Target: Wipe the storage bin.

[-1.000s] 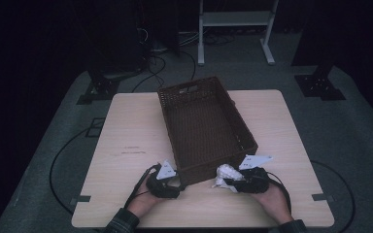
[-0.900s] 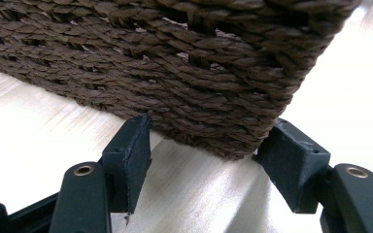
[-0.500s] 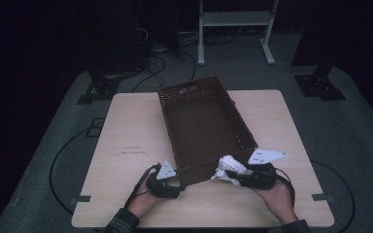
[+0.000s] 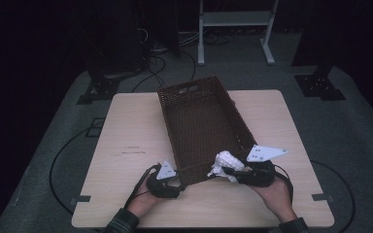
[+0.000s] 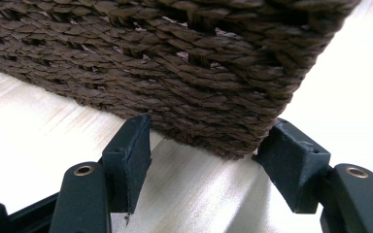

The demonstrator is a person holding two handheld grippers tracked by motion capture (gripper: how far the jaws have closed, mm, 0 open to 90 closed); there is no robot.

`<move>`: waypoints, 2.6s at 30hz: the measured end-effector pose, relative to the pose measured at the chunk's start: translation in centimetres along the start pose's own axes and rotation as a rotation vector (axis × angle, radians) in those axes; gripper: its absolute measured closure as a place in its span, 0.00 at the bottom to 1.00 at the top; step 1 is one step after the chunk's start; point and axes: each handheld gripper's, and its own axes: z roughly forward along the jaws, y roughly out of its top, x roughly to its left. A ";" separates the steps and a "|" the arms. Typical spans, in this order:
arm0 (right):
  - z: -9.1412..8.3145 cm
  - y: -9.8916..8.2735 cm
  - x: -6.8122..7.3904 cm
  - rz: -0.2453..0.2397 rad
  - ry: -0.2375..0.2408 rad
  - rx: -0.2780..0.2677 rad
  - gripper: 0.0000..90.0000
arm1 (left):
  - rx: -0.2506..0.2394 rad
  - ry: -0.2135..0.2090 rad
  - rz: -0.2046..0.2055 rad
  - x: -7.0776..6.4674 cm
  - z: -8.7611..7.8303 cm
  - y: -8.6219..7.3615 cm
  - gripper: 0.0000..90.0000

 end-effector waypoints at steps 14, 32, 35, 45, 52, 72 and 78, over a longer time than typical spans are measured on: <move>2.2 -1.6 0.4 -0.004 0.013 0.076 0.67 | 0.000 0.000 0.000 0.0 0.0 0.0 0.40; 5.2 -3.6 0.5 0.006 0.045 0.188 0.67 | 0.000 0.000 0.000 0.0 0.0 0.0 0.40; 5.8 -3.9 0.6 -0.001 0.048 0.212 0.67 | -0.001 0.000 -0.001 0.0 0.0 0.0 0.40; 6.8 -4.5 0.7 -0.004 0.059 0.242 0.68 | -0.001 0.000 -0.001 0.0 0.0 0.0 0.40; 6.1 -3.7 1.2 -0.020 0.055 0.223 0.67 | -0.001 0.000 -0.001 0.0 0.0 0.0 0.40; 1.8 0.7 1.5 -0.034 0.056 0.010 0.67 | -0.001 -0.001 -0.003 0.0 0.0 0.0 0.40; 1.2 2.0 1.6 -0.046 0.050 -0.034 0.67 | 0.002 -0.001 -0.002 0.0 0.0 0.0 0.40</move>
